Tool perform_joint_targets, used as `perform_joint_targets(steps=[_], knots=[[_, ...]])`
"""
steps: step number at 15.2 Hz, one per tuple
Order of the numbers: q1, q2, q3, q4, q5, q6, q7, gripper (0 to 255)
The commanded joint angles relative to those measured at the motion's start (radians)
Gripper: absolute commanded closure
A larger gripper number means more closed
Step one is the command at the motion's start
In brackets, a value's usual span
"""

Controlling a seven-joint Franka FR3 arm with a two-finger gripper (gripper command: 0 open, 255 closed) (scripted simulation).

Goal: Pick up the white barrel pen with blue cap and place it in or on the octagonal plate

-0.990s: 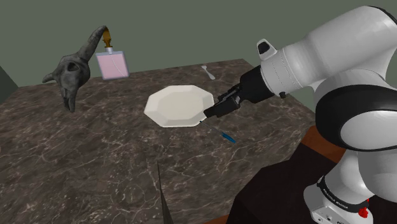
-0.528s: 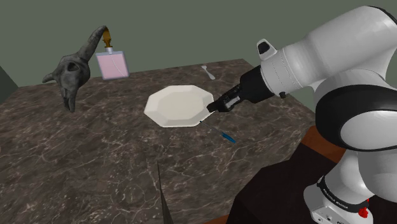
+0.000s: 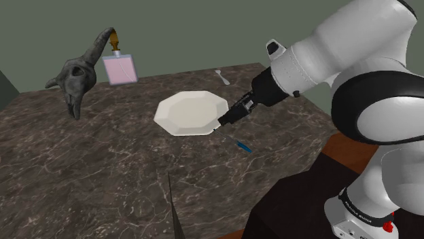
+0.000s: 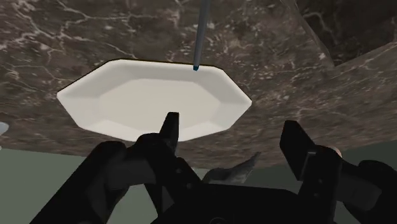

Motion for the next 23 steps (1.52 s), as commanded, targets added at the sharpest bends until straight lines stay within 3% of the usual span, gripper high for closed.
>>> perform_joint_targets(steps=[1,4,12,19,20,23], knots=[[-0.051,0.101,-0.006,0.118,-0.052,-0.258,0.033,0],[-0.106,0.28,-0.014,0.298,-0.126,-0.601,0.085,0],[-0.104,0.321,0.013,0.23,-0.116,-0.491,0.086,0],[-0.104,0.321,0.013,0.23,-0.116,-0.491,0.086,0],[-0.104,0.321,0.013,0.23,-0.116,-0.491,0.086,255],[-0.103,0.321,0.013,0.228,-0.116,-0.489,0.085,255]])
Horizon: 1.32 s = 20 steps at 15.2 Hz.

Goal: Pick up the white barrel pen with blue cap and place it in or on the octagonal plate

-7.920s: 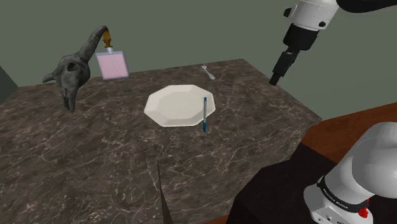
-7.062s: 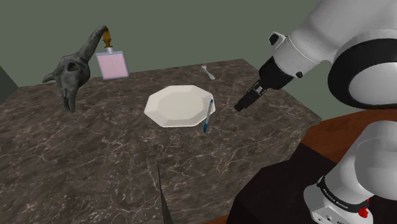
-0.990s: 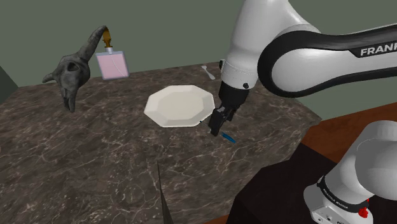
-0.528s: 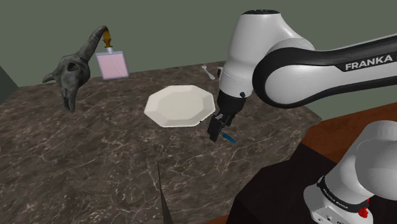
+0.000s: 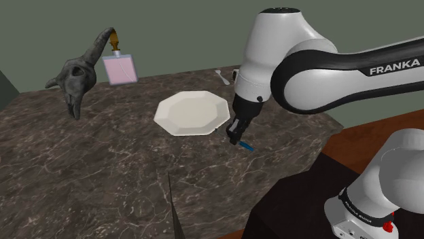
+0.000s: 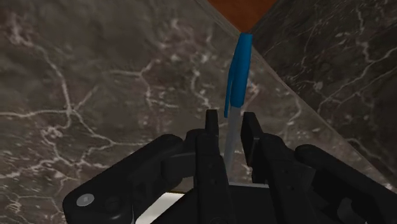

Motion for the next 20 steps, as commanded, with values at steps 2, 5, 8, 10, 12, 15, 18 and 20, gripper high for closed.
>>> perform_joint_targets(steps=[2,5,8,10,12,15,18,20], knots=[[0.005,0.004,0.006,-0.008,0.032,0.004,-0.001,255],[0.002,0.007,0.004,-0.001,0.03,-0.001,-0.001,255],[0.004,-0.001,-0.001,0.018,0.027,-0.027,0.003,255],[0.003,-0.008,-0.006,0.04,0.023,-0.056,0.005,255],[0.001,-0.013,-0.011,0.062,0.02,-0.084,0.007,255],[-0.001,-0.02,-0.018,0.097,0.015,-0.125,0.01,255],[-0.003,-0.024,-0.025,0.134,0.009,-0.166,0.013,255],[-0.004,-0.026,-0.029,0.159,0.005,-0.193,0.016,255]])
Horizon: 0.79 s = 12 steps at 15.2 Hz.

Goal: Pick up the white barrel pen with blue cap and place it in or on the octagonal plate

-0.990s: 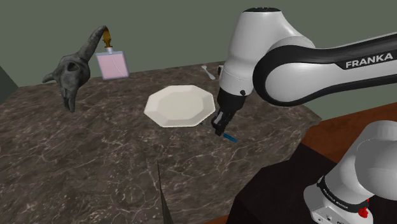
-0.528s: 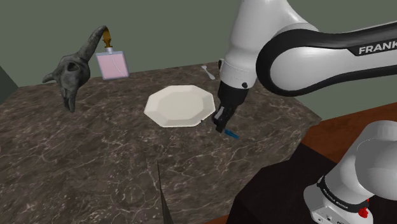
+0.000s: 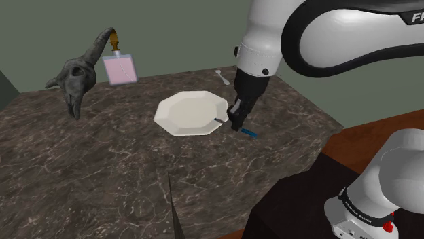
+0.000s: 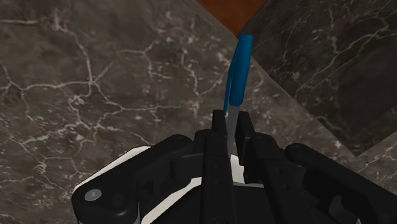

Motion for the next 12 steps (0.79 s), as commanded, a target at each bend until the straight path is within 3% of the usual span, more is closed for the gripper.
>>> perform_joint_targets(steps=[1,3,12], knots=[[-0.001,0.0,-0.003,0.027,-0.004,-0.027,0.004,255],[-0.002,0.0,-0.006,0.042,-0.006,-0.043,0.005,255],[-0.084,0.348,0.008,0.352,-0.133,-0.021,0.001,255]])
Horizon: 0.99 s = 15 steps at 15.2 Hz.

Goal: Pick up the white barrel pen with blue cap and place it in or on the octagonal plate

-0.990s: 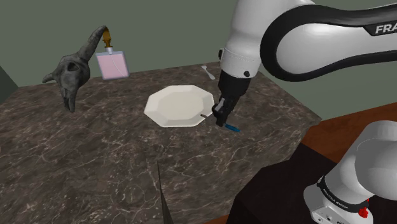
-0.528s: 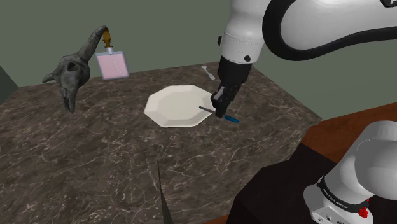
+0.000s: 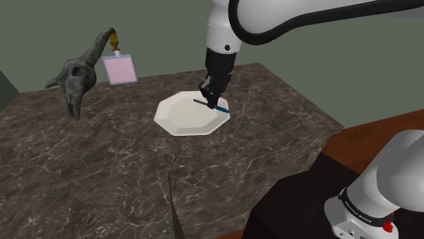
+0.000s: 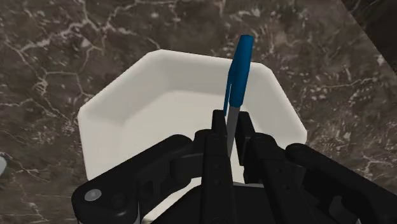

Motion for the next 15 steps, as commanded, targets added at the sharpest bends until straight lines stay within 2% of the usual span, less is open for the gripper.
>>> perform_joint_targets(steps=[1,6,15], knots=[[-0.012,0.081,0.002,0.081,-0.033,-0.005,0.003,255],[-0.019,0.307,0.004,0.336,-0.129,-0.051,0.021,255],[-0.018,0.31,0.001,0.218,-0.127,0.069,0.015,255]])
